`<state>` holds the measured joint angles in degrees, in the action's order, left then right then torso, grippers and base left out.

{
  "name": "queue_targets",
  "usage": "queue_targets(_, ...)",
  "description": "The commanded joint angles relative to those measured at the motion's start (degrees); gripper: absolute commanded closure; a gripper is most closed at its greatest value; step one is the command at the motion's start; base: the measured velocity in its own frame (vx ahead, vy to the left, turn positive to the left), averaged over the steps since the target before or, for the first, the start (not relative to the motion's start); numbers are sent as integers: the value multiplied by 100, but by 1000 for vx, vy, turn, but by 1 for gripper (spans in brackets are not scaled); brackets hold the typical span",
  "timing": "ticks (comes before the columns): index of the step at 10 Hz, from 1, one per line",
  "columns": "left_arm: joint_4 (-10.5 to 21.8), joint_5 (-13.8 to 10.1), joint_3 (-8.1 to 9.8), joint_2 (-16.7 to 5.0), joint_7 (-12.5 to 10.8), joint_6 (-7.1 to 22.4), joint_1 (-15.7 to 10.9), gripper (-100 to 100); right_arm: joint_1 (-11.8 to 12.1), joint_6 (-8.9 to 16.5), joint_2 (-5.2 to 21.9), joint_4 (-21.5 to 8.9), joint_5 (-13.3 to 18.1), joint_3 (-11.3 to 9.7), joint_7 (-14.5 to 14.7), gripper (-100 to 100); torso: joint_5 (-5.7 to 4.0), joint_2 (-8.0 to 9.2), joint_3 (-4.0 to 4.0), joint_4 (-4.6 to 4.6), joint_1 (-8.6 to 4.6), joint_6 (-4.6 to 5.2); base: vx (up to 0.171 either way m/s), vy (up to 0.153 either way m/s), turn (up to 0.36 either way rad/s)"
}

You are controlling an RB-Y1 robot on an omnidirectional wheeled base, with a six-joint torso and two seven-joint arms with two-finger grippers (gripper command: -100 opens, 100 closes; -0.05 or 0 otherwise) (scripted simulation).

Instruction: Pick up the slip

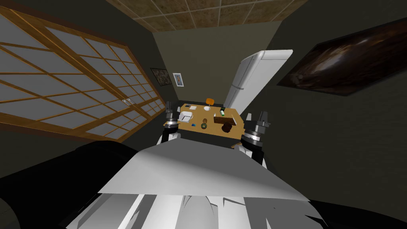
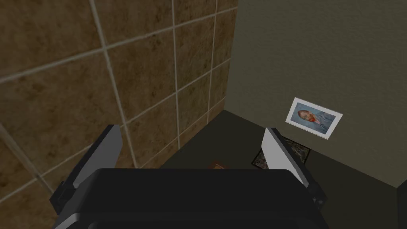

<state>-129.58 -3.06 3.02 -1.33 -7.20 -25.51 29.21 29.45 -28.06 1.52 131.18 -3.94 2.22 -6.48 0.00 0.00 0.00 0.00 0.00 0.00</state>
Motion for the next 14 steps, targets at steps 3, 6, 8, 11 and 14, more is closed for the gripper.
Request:
queue_targets(3,393,-244,24,-397,-173,408,-346,-100,-1,0,0,0,0,0,0,0,3,10,5,2,13,1,-31,32,-36)
queue_targets(6,660,-395,34,-522,-285,687,-579,-100,0,0,0,0,0,0,0,0,3,9,5,2,12,1,-27,29,-26)
queue_targets(8,951,-567,40,-624,-415,1028,-860,-100,0,0,0,0,0,0,0,0,4,9,5,2,16,0,-31,44,-50)
queue_targets(11,1368,-752,38,-702,-558,1387,-1180,-100,0,0,0,0,0,0,0,0,3,5,3,1,12,0,-24,29,-29)
queue_targets(14,1730,-940,24,-757,-709,1804,-1524,-100,0,0,0,0,0,0,0,0,3,6,3,1,12,0,-25,30,-48)
